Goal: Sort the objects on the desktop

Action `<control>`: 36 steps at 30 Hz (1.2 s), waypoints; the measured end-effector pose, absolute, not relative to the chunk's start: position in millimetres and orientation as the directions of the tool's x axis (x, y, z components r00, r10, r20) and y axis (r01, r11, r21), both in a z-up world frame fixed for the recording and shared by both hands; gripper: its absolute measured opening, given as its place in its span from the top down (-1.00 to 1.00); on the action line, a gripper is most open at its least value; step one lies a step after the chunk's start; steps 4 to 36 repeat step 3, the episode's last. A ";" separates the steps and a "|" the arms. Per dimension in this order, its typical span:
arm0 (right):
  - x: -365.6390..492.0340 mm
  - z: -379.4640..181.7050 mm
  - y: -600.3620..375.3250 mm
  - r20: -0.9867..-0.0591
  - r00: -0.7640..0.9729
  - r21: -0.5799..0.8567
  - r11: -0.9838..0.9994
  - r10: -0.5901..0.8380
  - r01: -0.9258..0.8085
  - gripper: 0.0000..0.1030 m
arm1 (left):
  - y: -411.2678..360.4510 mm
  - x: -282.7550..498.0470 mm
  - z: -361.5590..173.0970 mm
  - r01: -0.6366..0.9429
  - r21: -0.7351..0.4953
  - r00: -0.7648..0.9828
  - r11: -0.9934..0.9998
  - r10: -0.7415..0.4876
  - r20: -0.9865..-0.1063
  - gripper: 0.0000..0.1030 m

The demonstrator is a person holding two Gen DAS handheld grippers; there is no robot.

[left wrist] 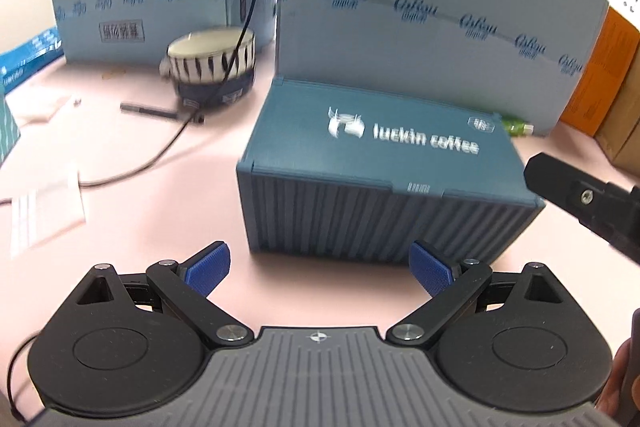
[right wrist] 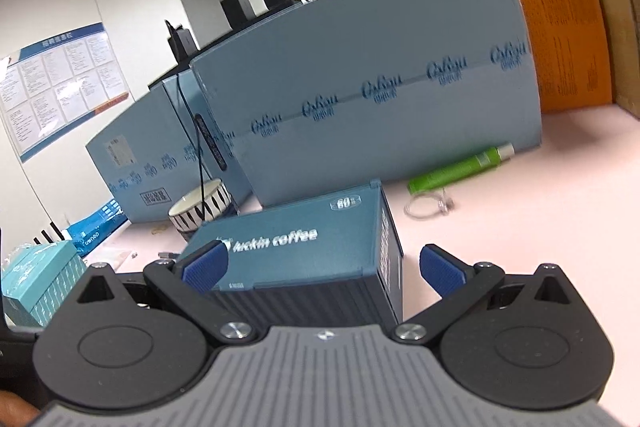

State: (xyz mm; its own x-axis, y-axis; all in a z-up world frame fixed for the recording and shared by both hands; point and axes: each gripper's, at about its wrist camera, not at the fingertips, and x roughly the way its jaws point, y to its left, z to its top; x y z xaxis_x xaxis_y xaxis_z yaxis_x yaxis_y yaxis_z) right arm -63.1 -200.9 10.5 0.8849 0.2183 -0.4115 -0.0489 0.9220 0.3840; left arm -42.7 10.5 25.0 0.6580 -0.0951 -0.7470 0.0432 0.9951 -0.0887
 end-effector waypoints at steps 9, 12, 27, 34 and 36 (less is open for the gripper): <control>-65.8 7.0 -199.7 -0.428 0.876 0.386 0.921 0.223 -0.046 -1.00 | 14.7 -47.6 15.7 0.028 -0.109 0.635 0.994 -0.102 -0.766 -0.86; -65.8 7.0 -199.7 -0.428 0.876 0.386 0.921 0.223 -0.046 -1.00 | 14.7 -47.6 15.7 0.028 -0.109 0.635 0.994 -0.102 -0.766 -0.86; -65.8 7.0 -199.7 -0.428 0.876 0.386 0.921 0.223 -0.046 -1.00 | 14.7 -47.6 15.7 0.028 -0.109 0.635 0.994 -0.102 -0.766 -0.86; -65.8 7.0 -199.7 -0.428 0.876 0.386 0.921 0.223 -0.046 -1.00 | 14.7 -47.6 15.7 0.028 -0.109 0.635 0.994 -0.102 -0.766 -0.86; -65.8 7.0 -199.7 -0.428 0.876 0.386 0.921 0.223 -0.046 -1.00 | 14.7 -47.6 15.7 0.028 -0.109 0.635 0.994 -0.102 -0.766 -0.86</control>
